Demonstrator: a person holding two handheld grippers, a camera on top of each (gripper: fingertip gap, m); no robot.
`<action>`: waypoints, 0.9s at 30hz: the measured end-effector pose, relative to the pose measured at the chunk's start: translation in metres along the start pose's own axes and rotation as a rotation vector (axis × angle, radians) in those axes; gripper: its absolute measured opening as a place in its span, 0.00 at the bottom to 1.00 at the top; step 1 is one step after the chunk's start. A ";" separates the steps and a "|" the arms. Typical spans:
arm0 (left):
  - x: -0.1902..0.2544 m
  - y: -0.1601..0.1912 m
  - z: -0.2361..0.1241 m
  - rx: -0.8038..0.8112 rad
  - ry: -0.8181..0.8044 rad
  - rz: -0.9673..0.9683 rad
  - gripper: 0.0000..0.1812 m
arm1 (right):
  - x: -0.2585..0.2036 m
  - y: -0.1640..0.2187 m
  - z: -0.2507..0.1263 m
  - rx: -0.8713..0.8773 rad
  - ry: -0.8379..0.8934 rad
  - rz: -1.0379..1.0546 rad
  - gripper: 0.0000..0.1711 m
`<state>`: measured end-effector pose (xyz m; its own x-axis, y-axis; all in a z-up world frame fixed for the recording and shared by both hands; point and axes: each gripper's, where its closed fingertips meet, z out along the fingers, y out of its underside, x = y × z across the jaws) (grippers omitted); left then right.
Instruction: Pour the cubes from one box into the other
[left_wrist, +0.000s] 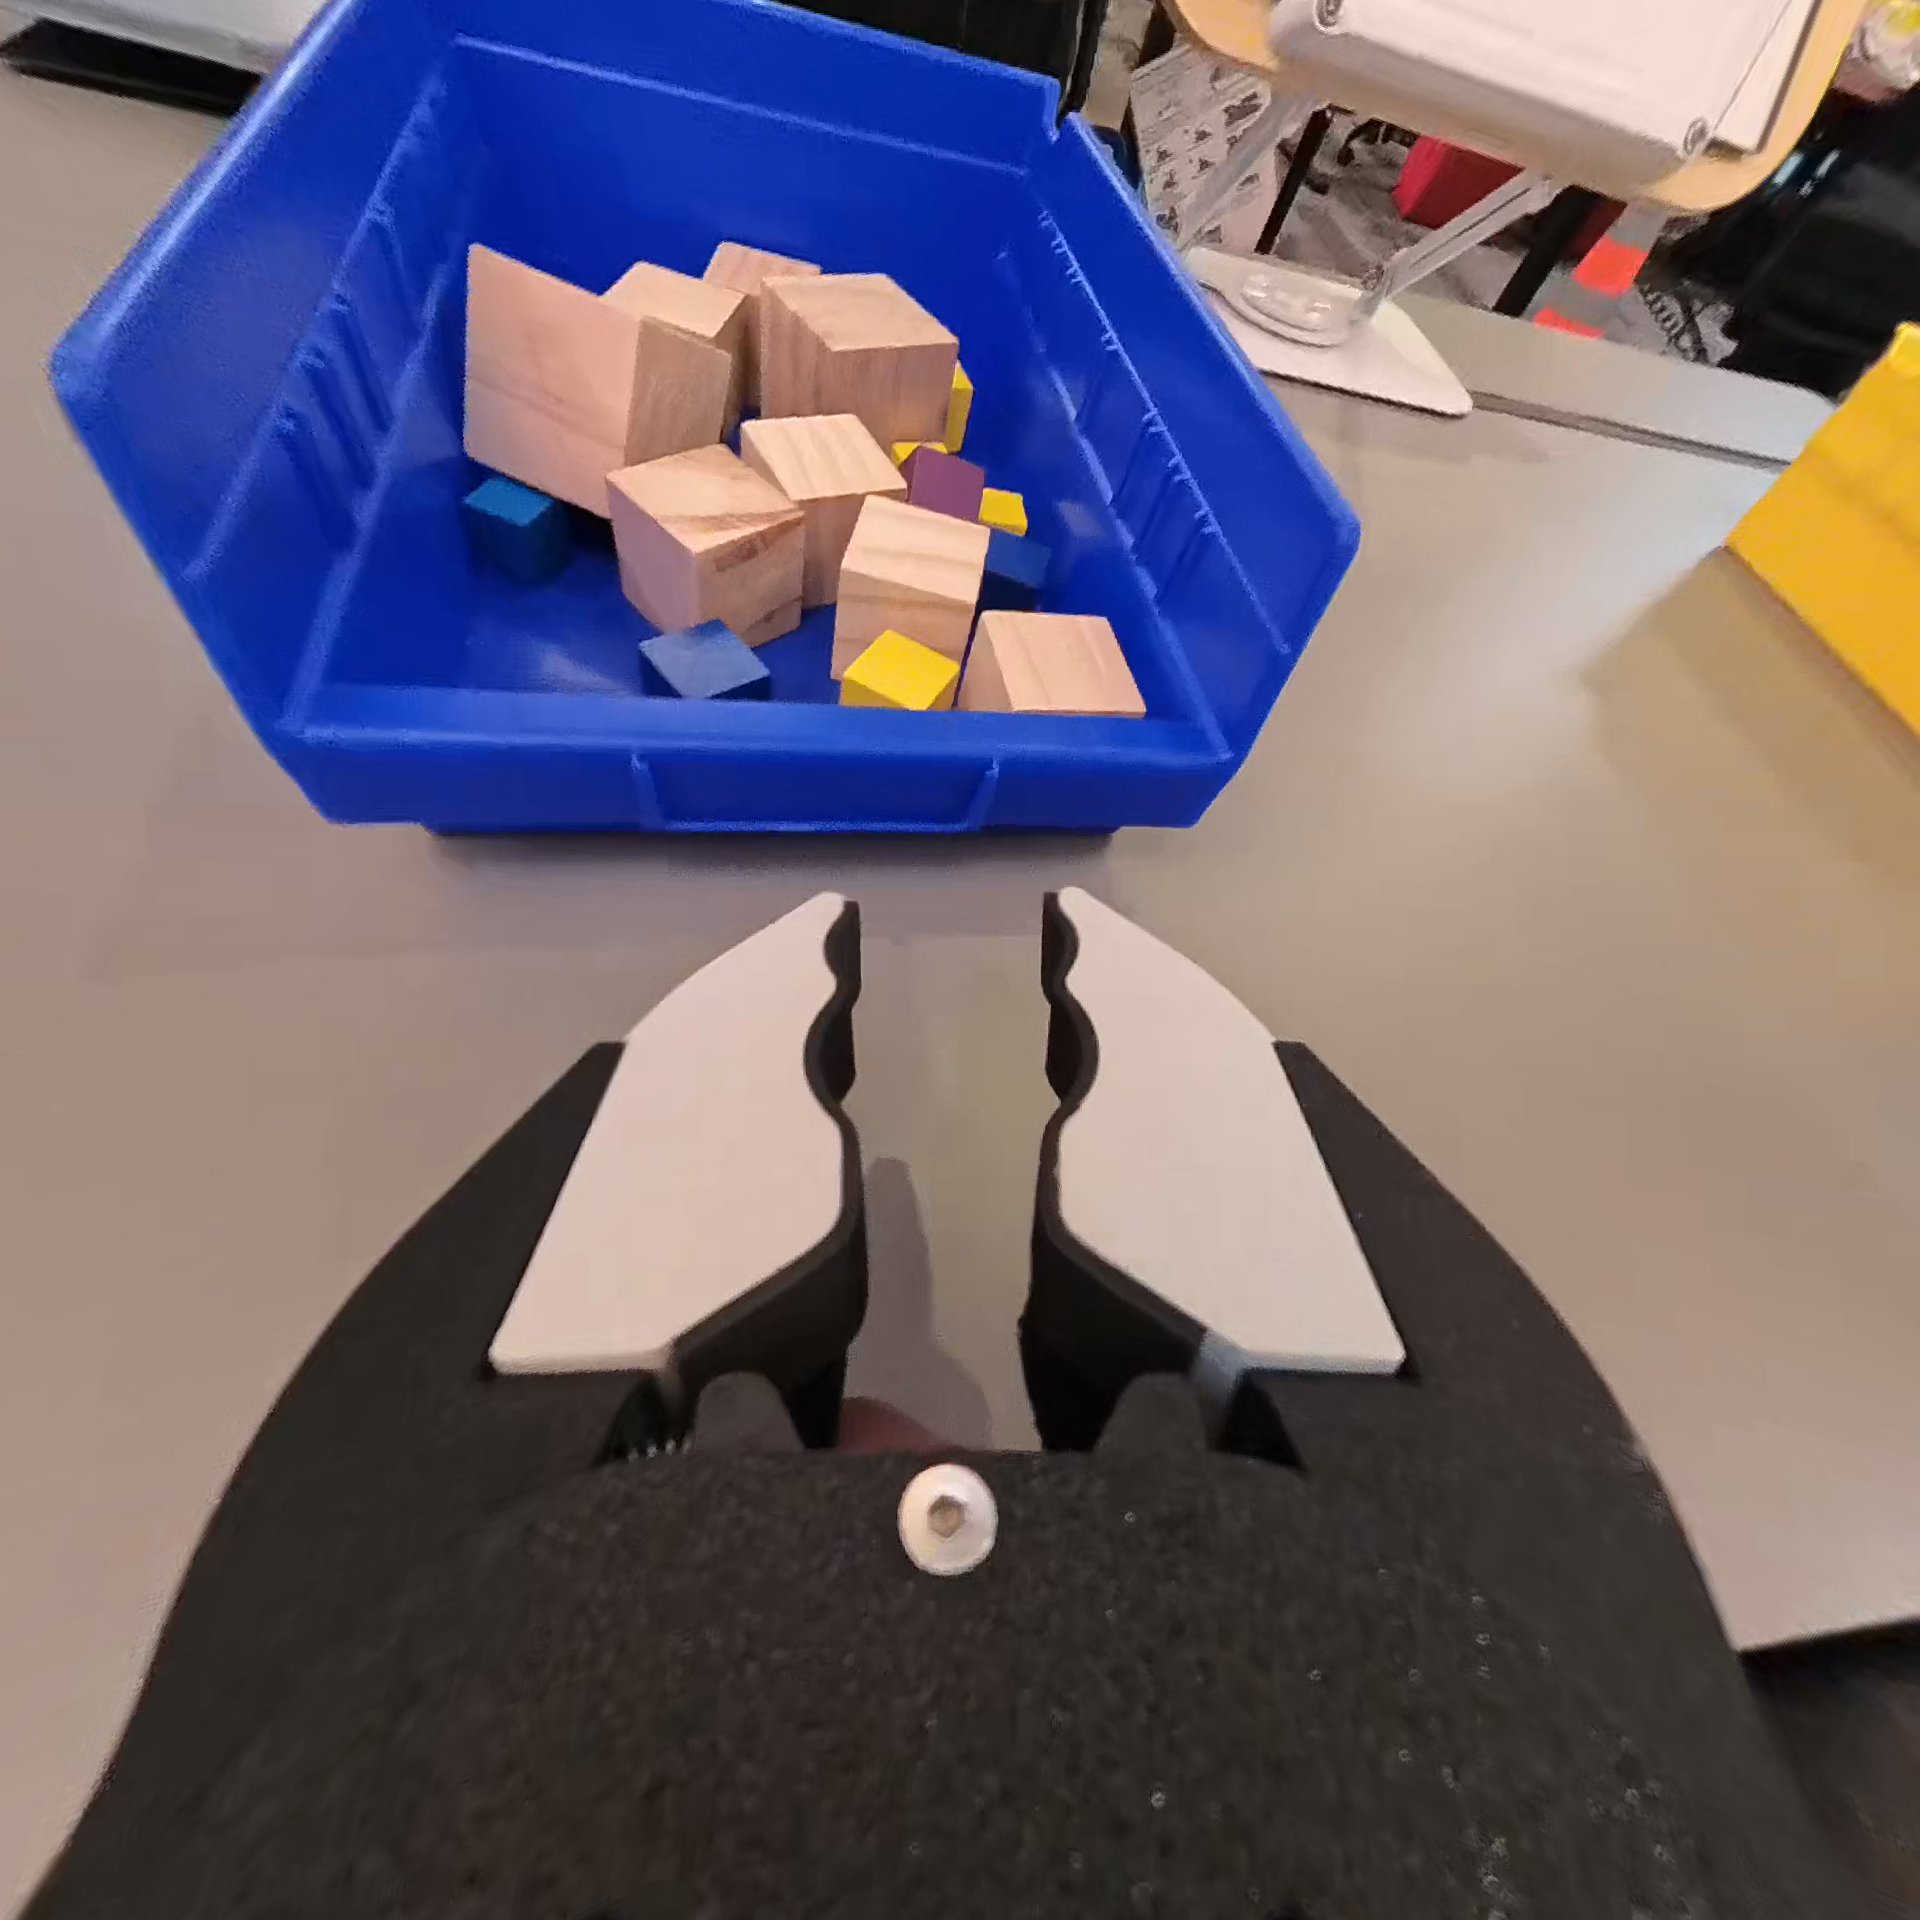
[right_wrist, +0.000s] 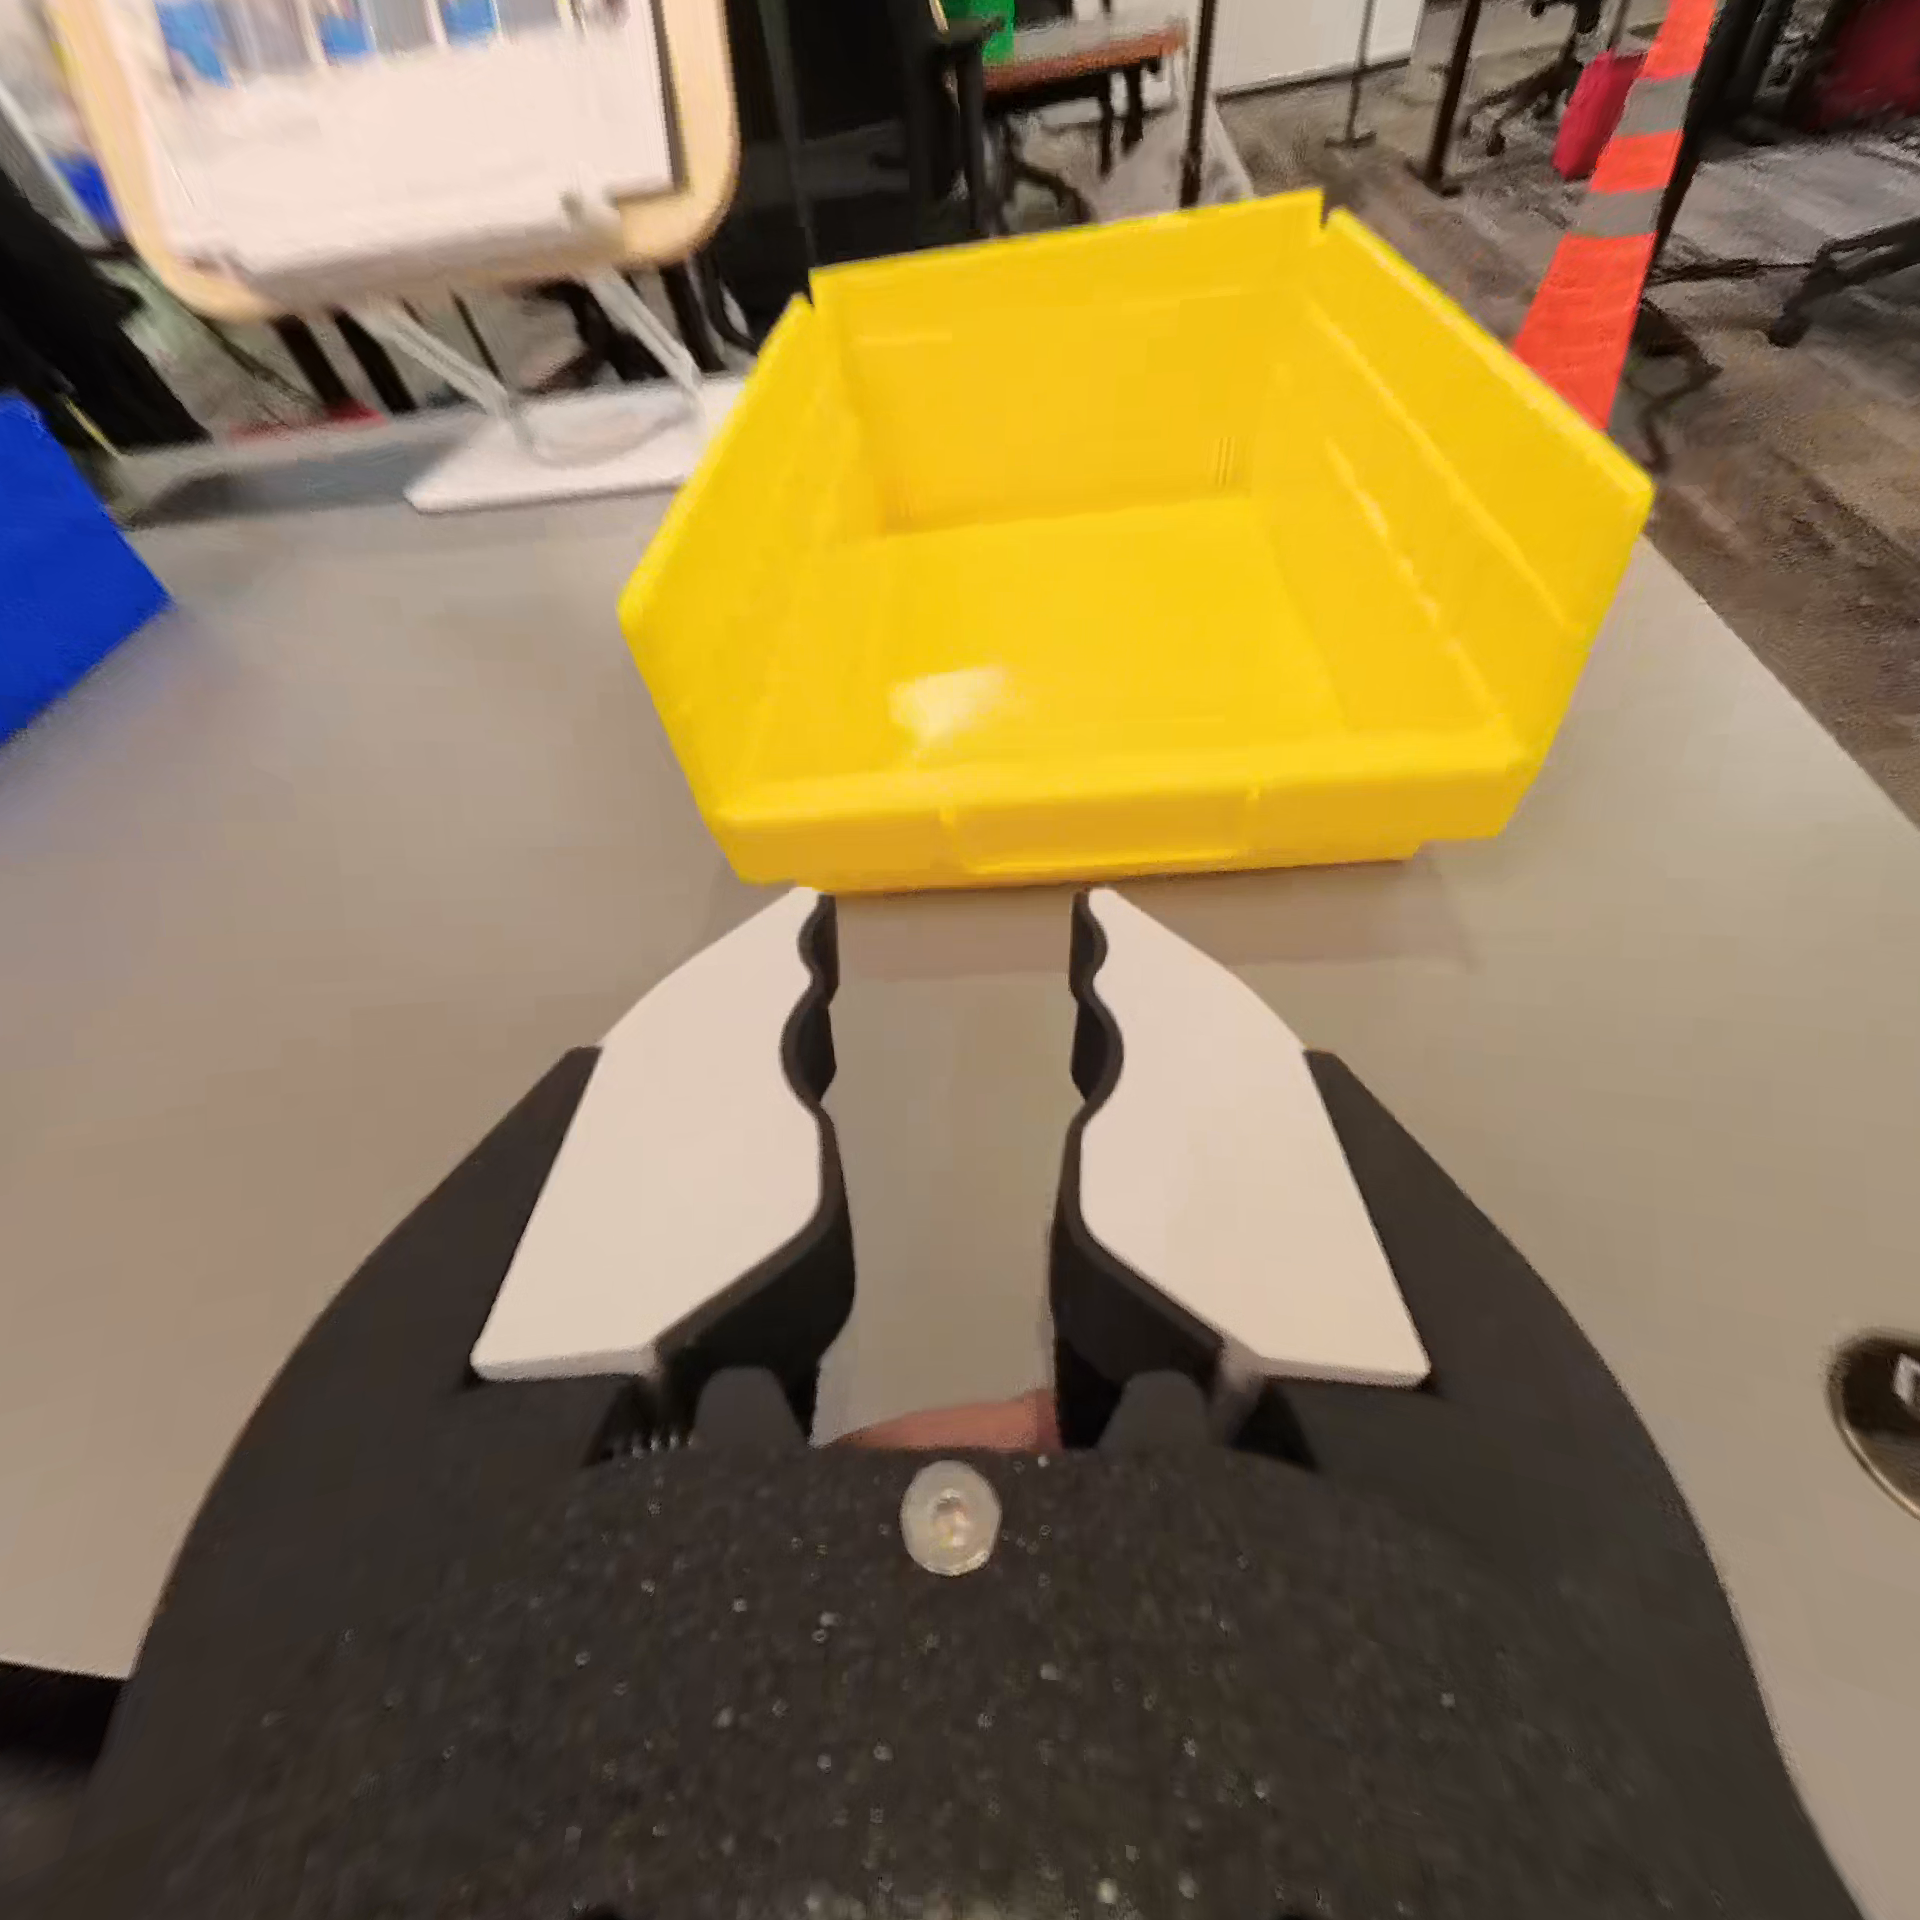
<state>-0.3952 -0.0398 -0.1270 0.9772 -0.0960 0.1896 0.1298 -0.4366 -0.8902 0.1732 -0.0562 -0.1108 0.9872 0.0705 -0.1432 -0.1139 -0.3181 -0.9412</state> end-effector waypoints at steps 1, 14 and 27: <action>0.000 -0.001 0.003 0.000 -0.011 0.026 0.18 | -0.001 -0.005 0.000 0.029 -0.035 0.019 0.25; 0.011 0.001 0.007 -0.008 -0.030 0.143 0.18 | -0.011 0.004 0.004 0.000 0.004 -0.141 0.24; 0.008 0.001 0.006 -0.007 -0.035 0.126 0.17 | -0.009 0.013 0.007 -0.054 0.006 -0.134 0.23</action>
<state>-0.3859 -0.0360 -0.1288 0.9910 -0.1190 0.0618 0.0047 -0.4297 -0.9030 0.1617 -0.0547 -0.1240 0.9938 0.1105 -0.0153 0.0253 -0.3566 -0.9339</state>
